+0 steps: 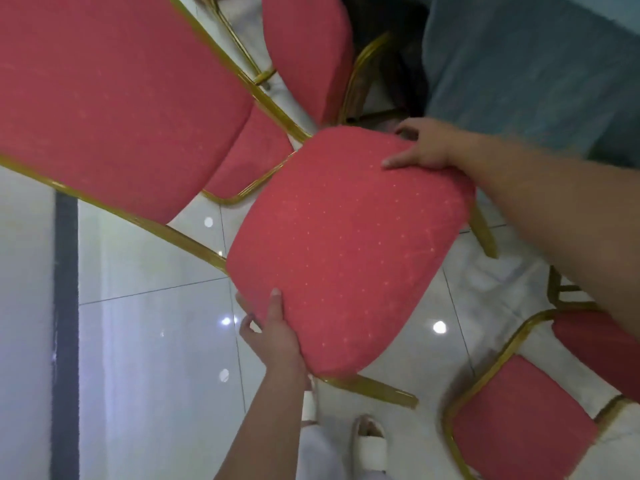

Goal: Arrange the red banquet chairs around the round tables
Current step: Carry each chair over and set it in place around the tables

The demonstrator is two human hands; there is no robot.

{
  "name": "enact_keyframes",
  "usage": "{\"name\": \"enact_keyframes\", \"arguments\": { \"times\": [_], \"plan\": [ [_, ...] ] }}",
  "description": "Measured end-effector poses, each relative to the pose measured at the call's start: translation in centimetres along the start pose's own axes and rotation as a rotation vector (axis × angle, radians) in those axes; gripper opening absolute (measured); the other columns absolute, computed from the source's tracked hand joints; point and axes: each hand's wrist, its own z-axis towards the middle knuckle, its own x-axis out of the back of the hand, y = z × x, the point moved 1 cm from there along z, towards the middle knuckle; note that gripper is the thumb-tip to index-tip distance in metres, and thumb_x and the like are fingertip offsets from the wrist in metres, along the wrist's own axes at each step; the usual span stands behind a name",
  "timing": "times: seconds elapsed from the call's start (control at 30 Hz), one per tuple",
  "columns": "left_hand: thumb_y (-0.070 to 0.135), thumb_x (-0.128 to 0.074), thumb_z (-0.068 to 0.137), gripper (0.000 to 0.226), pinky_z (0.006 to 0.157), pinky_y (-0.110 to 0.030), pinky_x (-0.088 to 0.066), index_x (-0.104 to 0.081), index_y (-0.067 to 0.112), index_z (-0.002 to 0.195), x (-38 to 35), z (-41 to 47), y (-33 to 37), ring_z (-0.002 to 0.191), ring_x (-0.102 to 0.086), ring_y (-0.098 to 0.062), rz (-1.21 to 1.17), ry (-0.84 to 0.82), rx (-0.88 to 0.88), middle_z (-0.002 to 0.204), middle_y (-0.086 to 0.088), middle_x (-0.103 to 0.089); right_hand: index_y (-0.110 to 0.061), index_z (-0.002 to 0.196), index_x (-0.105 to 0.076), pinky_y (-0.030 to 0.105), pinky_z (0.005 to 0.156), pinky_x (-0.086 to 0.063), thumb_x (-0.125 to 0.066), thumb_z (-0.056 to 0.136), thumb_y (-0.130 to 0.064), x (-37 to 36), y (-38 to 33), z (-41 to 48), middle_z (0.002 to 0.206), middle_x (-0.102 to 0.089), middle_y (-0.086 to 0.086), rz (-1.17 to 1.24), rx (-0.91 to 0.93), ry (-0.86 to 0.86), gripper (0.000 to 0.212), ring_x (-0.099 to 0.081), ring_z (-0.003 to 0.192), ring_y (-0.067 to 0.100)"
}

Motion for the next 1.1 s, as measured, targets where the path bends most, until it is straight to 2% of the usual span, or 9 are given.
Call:
{"name": "enact_keyframes", "arguments": {
  "times": [0.13, 0.2, 0.33, 0.5, 0.57, 0.63, 0.77, 0.97, 1.1],
  "plan": [
    [0.063, -0.079, 0.063, 0.071, 0.074, -0.04, -0.057, -0.039, 0.044, 0.119, -4.6, -1.7, -2.7, 0.087, -0.067, -0.02, -0.024, 0.06, -0.021, 0.108, 0.009, -0.064, -0.03, 0.15, -0.029, 0.065, 0.113, -0.022, -0.048, 0.082, -0.076, -3.6, 4.8, -4.1, 0.155, -0.034, 0.015, -0.291, -0.125, 0.285, 0.084, -0.03, 0.142, 0.038],
    [0.068, -0.075, 0.063, 0.068, 0.073, -0.034, -0.054, -0.04, 0.047, 0.116, -6.1, -2.6, -4.3, 0.083, -0.064, -0.013, -0.001, 0.059, -0.064, 0.101, 0.016, -0.062, -0.03, 0.153, -0.021, 0.073, 0.108, -0.01, -0.038, 0.084, -0.077, -5.6, 7.1, -7.6, 0.163, -0.013, 0.013, -0.23, -0.293, 0.366, 0.086, -0.011, 0.147, 0.041],
    [0.074, -0.069, 0.065, 0.072, 0.075, -0.034, -0.051, -0.034, 0.048, 0.123, -5.7, -3.9, -8.6, 0.084, -0.061, -0.01, 0.115, 0.039, -0.165, 0.1, 0.017, -0.06, -0.036, 0.156, 0.003, 0.07, 0.108, -0.017, -0.03, 0.084, -0.082, -10.7, 11.9, -14.6, 0.164, 0.005, 0.013, 0.14, -0.66, 0.402, 0.091, -0.007, 0.146, 0.045],
    [0.068, -0.06, 0.08, 0.076, 0.086, -0.041, -0.049, -0.022, 0.046, 0.142, -3.5, -4.6, -13.5, 0.09, -0.059, -0.018, 0.309, -0.068, -0.241, 0.111, 0.011, -0.054, -0.049, 0.15, 0.014, 0.062, 0.116, -0.02, -0.053, 0.082, -0.074, -16.0, 17.4, -19.4, 0.16, 0.029, 0.004, 0.388, -0.615, 0.199, 0.099, -0.005, 0.148, 0.042],
    [0.058, -0.058, 0.089, 0.079, 0.094, -0.043, -0.044, -0.012, 0.042, 0.15, -2.9, -4.7, -13.9, 0.104, -0.053, -0.024, 0.455, -0.166, -0.218, 0.121, 0.003, -0.047, -0.048, 0.153, 0.004, 0.052, 0.121, -0.017, -0.061, 0.081, -0.066, -17.4, 19.3, -21.8, 0.162, 0.024, 0.002, 0.367, -0.539, 0.082, 0.098, -0.004, 0.15, 0.038],
    [0.052, -0.055, 0.093, 0.081, 0.103, -0.047, -0.04, -0.005, 0.037, 0.154, -2.1, -5.5, -13.8, 0.12, -0.048, -0.028, 0.681, -0.276, -0.168, 0.136, -0.002, -0.043, -0.038, 0.155, -0.016, 0.045, 0.121, -0.019, -0.064, 0.084, -0.053, -18.3, 20.5, -25.5, 0.165, -0.001, 0.001, 0.338, -0.441, -0.027, 0.087, -0.01, 0.15, 0.033],
    [0.054, -0.053, 0.093, 0.075, 0.106, -0.052, -0.039, -0.011, 0.037, 0.154, 0.0, -10.4, -9.8, 0.131, -0.043, -0.037, 1.039, -0.423, -0.25, 0.149, -0.011, -0.038, -0.024, 0.149, -0.039, 0.049, 0.113, -0.034, -0.069, 0.085, -0.035, -17.7, 19.3, -33.3, 0.154, -0.036, 0.006, 0.656, -0.368, -0.014, 0.072, -0.033, 0.142, 0.031],
    [0.046, -0.065, 0.089, 0.078, 0.104, -0.047, -0.036, -0.022, 0.036, 0.153, 4.4, -21.2, -3.4, 0.139, -0.035, -0.033, 1.069, -0.542, -0.25, 0.156, -0.006, -0.032, -0.019, 0.151, -0.036, 0.039, 0.115, -0.034, -0.074, 0.086, -0.028, -13.7, 14.6, -44.1, 0.156, -0.033, 0.007, 0.857, -0.417, 0.11, 0.076, -0.036, 0.141, 0.024],
    [0.047, -0.064, 0.09, 0.075, 0.109, -0.052, -0.034, -0.025, 0.032, 0.152, 7.0, -26.1, -1.4, 0.139, -0.036, -0.034, 1.1, -0.552, -0.287, 0.156, -0.007, -0.032, -0.024, 0.149, -0.039, 0.032, 0.103, -0.043, -0.072, 0.088, -0.026, -11.1, 12.5, -49.3, 0.154, -0.037, 0.004, 0.999, -0.406, 0.207, 0.069, -0.044, 0.134, 0.02]
  ]
}}
